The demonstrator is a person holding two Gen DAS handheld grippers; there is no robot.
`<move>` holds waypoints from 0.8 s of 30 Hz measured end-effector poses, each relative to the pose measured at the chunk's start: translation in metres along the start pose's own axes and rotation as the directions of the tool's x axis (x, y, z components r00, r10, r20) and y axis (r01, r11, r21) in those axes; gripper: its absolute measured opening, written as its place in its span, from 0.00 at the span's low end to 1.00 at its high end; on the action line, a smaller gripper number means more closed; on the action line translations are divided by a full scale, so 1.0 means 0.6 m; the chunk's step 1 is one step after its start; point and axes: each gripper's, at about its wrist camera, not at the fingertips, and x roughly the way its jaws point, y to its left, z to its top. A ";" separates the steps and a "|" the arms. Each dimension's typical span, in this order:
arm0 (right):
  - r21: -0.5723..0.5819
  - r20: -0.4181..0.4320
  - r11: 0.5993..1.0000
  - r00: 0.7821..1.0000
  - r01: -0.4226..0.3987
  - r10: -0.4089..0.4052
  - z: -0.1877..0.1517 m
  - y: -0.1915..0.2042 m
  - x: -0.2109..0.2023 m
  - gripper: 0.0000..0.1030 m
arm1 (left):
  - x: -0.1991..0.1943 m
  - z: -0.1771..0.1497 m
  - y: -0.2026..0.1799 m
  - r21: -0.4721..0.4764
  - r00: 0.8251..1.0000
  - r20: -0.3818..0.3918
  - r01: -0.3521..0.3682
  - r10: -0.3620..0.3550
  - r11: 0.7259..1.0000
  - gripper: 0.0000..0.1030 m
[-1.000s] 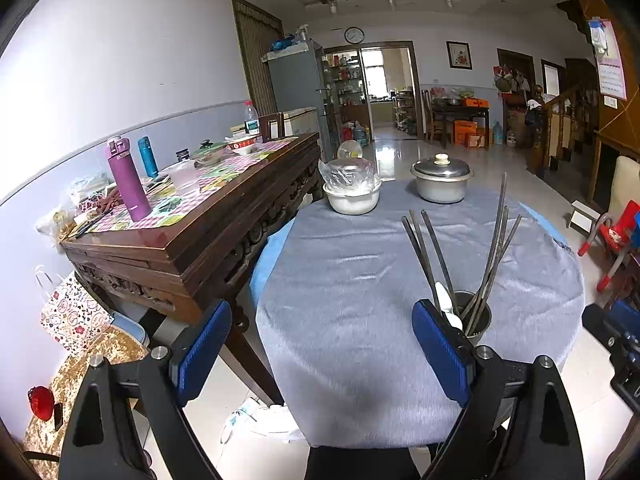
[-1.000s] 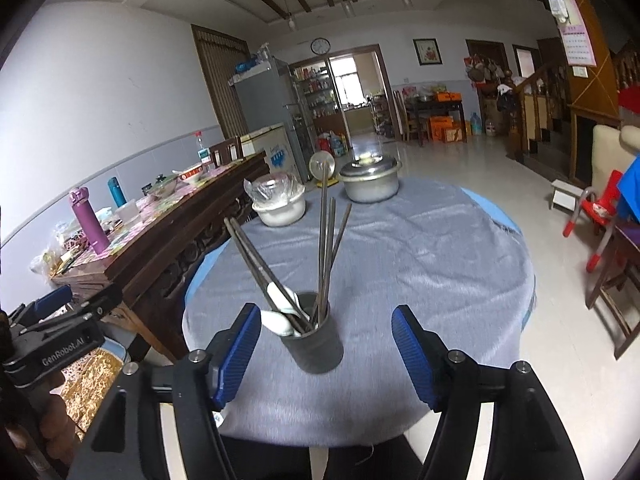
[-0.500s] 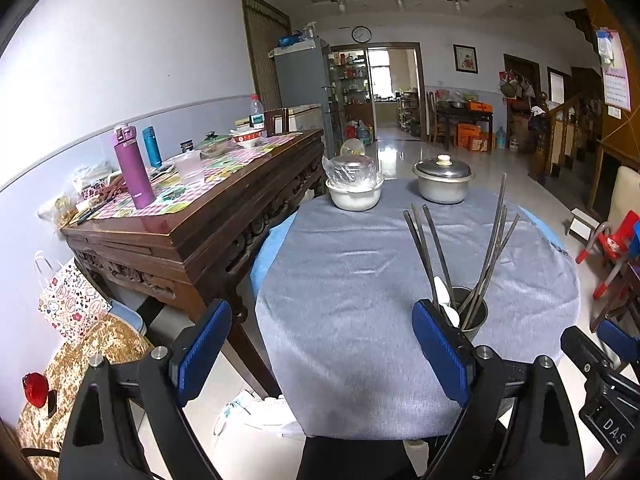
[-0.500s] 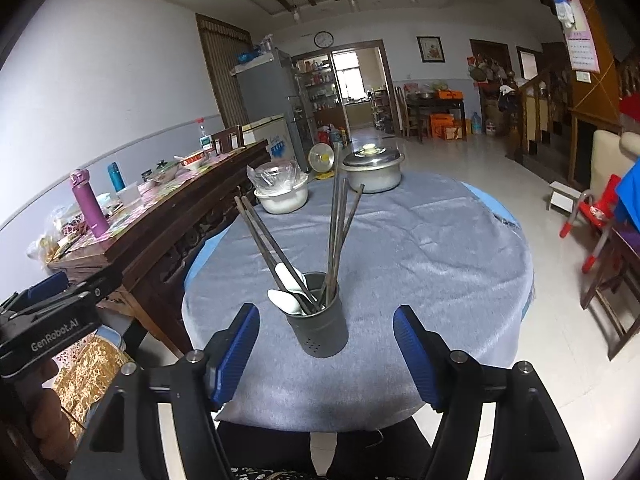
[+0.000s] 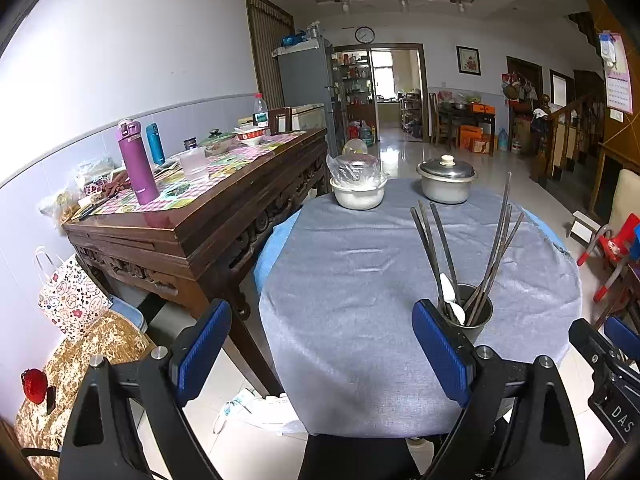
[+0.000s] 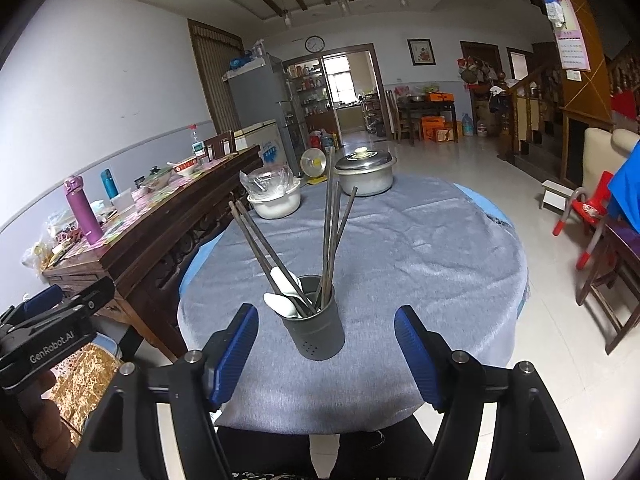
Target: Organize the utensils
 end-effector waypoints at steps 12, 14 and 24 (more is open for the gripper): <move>0.000 -0.009 1.000 1.000 -0.007 0.007 -0.009 0.005 0.003 0.72 | 0.003 -0.008 0.005 -0.002 1.000 -0.007 -0.002 0.002 1.000 0.89; 0.004 -0.010 1.000 1.000 -0.008 0.009 -0.011 0.005 0.004 0.72 | 0.003 -0.009 0.005 -0.003 1.000 -0.008 -0.001 0.001 1.000 0.89; 0.006 -0.018 1.000 1.000 -0.016 0.016 -0.017 0.008 0.005 0.72 | 0.005 -0.016 0.006 0.001 1.000 -0.015 0.005 -0.005 1.000 0.89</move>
